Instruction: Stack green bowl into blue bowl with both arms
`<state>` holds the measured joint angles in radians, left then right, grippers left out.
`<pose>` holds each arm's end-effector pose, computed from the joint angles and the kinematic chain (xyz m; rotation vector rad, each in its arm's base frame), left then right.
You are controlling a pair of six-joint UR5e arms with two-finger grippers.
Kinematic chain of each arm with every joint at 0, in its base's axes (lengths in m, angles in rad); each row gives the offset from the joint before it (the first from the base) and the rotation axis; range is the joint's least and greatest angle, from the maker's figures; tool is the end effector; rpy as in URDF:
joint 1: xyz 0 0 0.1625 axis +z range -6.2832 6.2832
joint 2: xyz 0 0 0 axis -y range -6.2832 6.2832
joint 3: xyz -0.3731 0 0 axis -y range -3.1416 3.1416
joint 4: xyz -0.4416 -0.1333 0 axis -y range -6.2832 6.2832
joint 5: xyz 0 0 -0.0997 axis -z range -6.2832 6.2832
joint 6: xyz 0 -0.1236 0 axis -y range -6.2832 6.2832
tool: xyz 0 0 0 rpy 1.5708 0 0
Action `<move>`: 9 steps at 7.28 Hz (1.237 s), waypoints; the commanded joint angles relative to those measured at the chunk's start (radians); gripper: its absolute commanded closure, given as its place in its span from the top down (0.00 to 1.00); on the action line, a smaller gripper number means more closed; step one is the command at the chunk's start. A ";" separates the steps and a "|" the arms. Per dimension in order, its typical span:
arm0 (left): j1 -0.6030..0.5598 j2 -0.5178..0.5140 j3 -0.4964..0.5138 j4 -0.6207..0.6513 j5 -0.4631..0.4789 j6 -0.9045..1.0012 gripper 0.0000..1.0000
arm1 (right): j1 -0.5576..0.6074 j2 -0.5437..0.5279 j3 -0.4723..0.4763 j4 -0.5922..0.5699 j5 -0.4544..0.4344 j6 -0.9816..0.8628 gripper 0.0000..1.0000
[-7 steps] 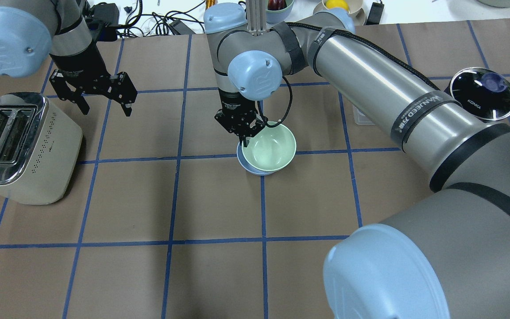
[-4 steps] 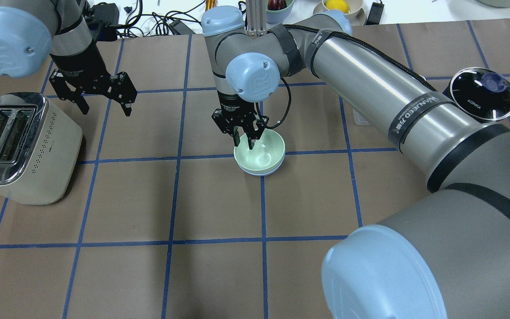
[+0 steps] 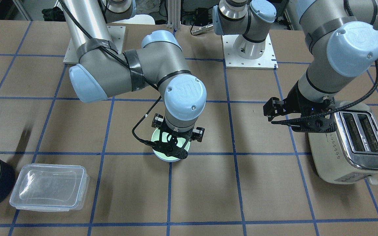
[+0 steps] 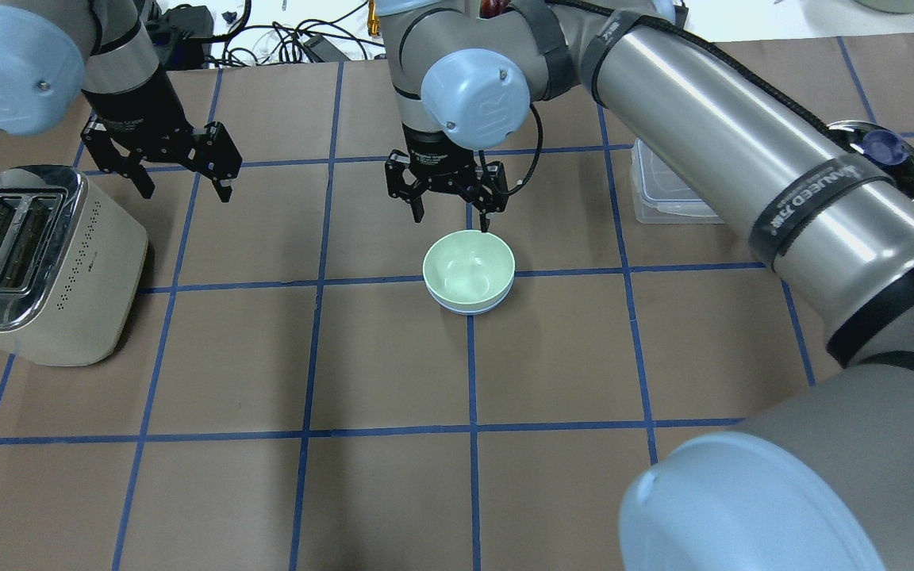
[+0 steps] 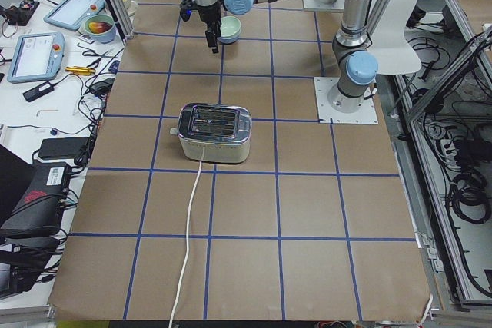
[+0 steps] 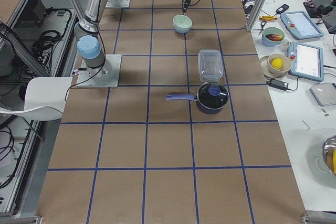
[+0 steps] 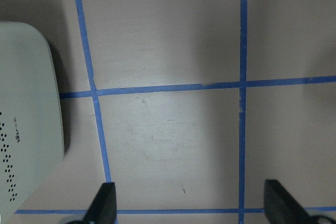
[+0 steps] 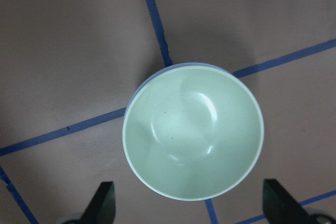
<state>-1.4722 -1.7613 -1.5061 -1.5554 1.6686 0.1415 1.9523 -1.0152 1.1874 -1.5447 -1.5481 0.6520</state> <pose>-0.0621 -0.6033 0.3402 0.0737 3.0513 0.1853 0.3889 -0.6039 0.2630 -0.4147 -3.0222 -0.2809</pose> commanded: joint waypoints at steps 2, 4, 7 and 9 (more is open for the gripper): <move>-0.051 0.029 -0.009 0.008 -0.007 -0.124 1.00 | -0.156 -0.167 0.006 0.154 -0.026 -0.381 1.00; -0.101 0.049 -0.034 -0.002 -0.010 -0.152 1.00 | -0.234 -0.244 0.014 0.193 -0.029 -0.497 1.00; -0.148 0.124 -0.046 -0.055 -0.091 -0.184 1.00 | -0.309 -0.316 0.047 0.274 -0.030 -0.627 1.00; -0.148 0.176 -0.052 -0.081 -0.092 -0.183 1.00 | -0.322 -0.387 0.156 0.239 -0.029 -0.629 1.00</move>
<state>-1.6182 -1.6183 -1.5540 -1.6194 1.5841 -0.0417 1.6407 -1.3570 1.2801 -1.2868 -1.5773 0.0285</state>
